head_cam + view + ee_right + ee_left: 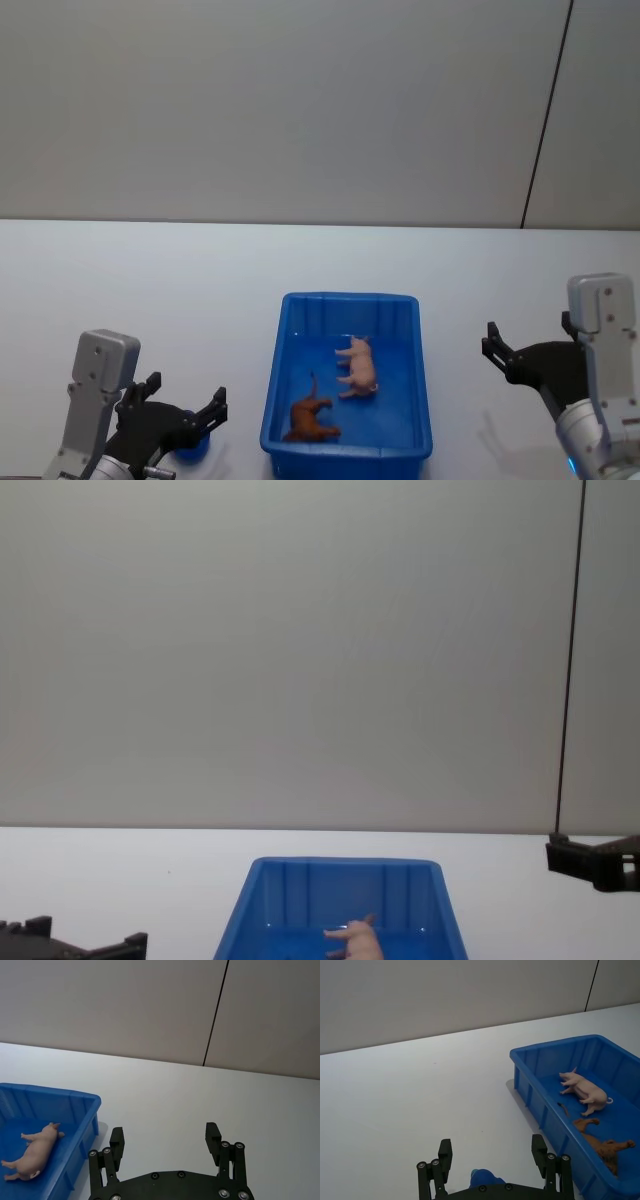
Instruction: Pick up the two dolls from the table and place them into the box.
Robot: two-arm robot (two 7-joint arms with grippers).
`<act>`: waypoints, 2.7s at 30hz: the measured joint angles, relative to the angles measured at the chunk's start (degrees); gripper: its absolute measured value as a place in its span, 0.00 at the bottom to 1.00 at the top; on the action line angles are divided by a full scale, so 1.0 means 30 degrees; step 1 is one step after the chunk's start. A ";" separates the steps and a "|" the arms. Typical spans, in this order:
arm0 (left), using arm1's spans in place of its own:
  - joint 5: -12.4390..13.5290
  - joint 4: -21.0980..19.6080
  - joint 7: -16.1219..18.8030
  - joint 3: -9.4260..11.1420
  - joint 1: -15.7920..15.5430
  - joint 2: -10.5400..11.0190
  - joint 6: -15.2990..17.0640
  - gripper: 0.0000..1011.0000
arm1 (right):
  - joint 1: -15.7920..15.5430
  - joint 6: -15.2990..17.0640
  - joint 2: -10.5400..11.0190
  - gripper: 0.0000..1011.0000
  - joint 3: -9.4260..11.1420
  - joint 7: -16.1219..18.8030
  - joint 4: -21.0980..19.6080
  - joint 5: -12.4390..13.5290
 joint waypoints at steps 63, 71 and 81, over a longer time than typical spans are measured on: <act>-0.0725 0.2746 0.0207 -0.0184 -0.0947 -0.1772 0.1071 0.33 | 0.0001 0.0000 -0.0001 0.99 -0.0001 0.0001 0.0002 0.0001; -0.0637 0.2656 0.0523 -0.0209 -0.0876 -0.1833 0.1317 0.24 | 0.0001 0.0000 -0.0002 0.99 0.0000 0.0000 0.0000 0.0001; 0.0043 0.2232 0.0606 -0.0282 -0.0922 -0.1868 0.1136 0.19 | 0.0000 0.0000 -0.0001 0.99 0.0000 0.0001 0.0001 0.0001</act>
